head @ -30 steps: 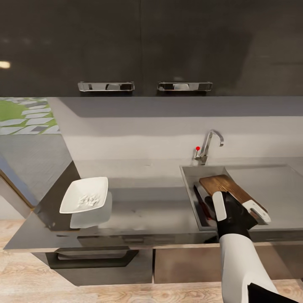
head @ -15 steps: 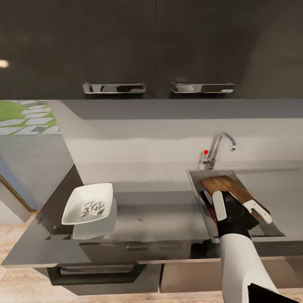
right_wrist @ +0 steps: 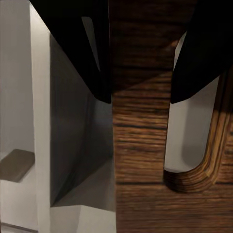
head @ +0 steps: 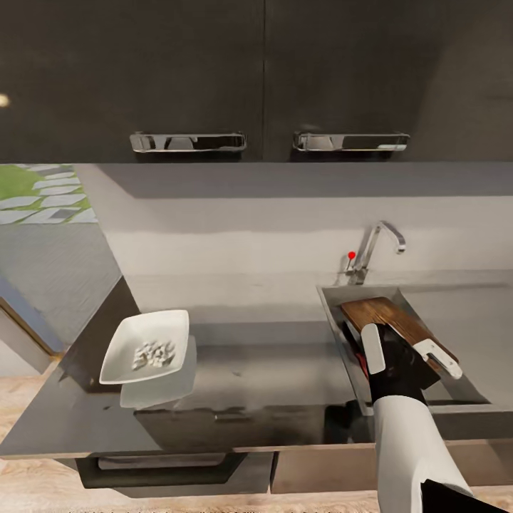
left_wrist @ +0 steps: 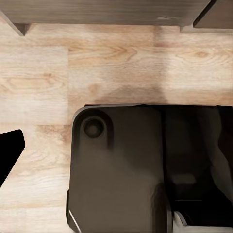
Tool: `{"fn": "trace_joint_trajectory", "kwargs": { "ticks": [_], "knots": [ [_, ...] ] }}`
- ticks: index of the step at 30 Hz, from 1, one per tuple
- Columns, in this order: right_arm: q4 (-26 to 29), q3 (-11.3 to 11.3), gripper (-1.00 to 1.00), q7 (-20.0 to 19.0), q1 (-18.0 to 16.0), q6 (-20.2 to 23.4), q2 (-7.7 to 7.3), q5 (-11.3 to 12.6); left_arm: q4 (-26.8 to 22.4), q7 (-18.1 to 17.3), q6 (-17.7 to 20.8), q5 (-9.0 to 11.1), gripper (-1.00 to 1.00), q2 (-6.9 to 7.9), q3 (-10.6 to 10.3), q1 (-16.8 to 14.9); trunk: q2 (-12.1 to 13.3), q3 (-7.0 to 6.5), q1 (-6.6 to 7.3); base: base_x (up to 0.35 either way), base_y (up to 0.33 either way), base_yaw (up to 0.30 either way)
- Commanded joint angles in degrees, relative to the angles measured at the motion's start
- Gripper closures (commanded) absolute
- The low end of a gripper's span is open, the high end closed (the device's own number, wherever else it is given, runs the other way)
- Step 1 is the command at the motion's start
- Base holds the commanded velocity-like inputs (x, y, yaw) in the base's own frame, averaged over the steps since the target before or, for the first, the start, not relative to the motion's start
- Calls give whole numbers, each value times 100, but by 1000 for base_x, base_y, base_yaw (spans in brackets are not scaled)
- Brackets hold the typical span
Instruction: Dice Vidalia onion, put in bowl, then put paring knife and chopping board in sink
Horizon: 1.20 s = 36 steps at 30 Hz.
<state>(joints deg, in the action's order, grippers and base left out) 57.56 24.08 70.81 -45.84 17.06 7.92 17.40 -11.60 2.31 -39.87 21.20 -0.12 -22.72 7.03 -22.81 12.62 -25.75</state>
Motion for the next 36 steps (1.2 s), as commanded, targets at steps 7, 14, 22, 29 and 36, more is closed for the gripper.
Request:
{"fn": "trace_joint_trajectory", "kwargs": {
  "ticks": [7,14,22,29,36],
  "knots": [
    [-11,1,100,6,-7,-167,8,1,-9,24,-12,46,-100,4,-49,0,-11,74,-3,71,0,0],
    [-41,32,100,-25,-5,-200,1,161,-1,24,-12,49,-100,9,-49,0,-11,138,-3,67,0,0],
    [-523,102,100,-369,-4,-432,-56,279,0,24,-8,51,-100,3,-49,0,-11,212,-3,2,0,0],
    [-945,151,100,-694,-5,-572,-158,289,0,24,-5,51,-100,3,-49,0,-11,276,-3,0,0,0],
    [-1012,508,100,-887,-4,-685,-167,282,0,24,-4,51,-100,4,-49,0,-11,340,-3,0,-25,0]
  ]
}}
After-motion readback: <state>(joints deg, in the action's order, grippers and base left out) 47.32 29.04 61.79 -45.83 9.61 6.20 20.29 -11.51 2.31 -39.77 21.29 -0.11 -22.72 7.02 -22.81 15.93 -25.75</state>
